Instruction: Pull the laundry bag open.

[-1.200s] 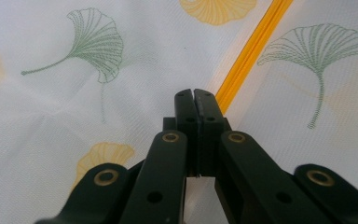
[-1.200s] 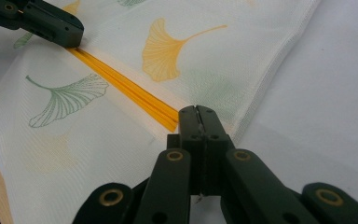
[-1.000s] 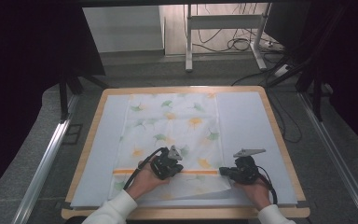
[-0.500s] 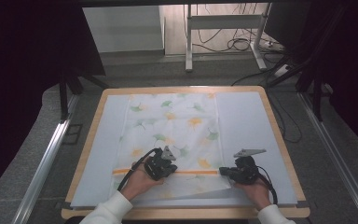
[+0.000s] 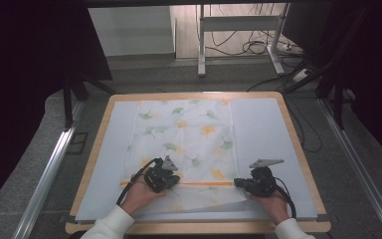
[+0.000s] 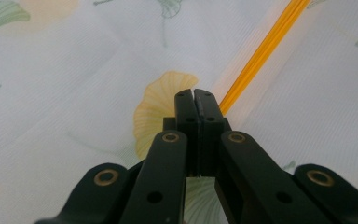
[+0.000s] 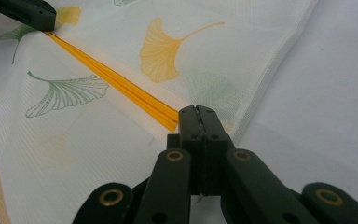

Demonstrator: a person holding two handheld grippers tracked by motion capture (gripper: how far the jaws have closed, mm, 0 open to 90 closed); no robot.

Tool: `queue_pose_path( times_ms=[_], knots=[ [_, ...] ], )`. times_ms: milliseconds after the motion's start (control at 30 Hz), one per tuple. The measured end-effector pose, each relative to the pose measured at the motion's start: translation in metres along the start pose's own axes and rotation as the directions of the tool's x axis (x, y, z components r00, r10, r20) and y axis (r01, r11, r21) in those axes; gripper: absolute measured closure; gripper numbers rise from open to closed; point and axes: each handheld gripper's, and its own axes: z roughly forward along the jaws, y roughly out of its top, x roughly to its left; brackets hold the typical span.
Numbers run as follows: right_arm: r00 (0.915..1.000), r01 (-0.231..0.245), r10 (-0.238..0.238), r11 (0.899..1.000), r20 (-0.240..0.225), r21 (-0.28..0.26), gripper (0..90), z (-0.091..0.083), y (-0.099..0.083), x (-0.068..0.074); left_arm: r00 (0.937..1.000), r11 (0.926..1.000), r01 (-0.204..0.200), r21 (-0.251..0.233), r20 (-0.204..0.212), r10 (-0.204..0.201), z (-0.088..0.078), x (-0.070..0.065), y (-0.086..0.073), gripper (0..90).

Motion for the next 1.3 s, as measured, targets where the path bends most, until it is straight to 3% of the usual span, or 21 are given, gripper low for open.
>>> queue_pose_path(
  times_ms=[1100, 1300],
  knots=[
    [1.0, 0.003, -0.003, 1.0, 0.003, 0.001, 89.7, 0.0, 0.0, 0.0, 0.9943, 0.9946, 0.104, 0.002, -0.025, -0.104, -0.027, 0.026, -0.037, 90.0],
    [1.0, 0.006, -0.006, 1.0, 0.003, 0.003, 89.7, 0.0, 0.0, 0.0, 0.9936, 0.994, 0.109, 0.009, -0.031, -0.108, -0.029, 0.028, -0.039, 90.0]
  ],
)
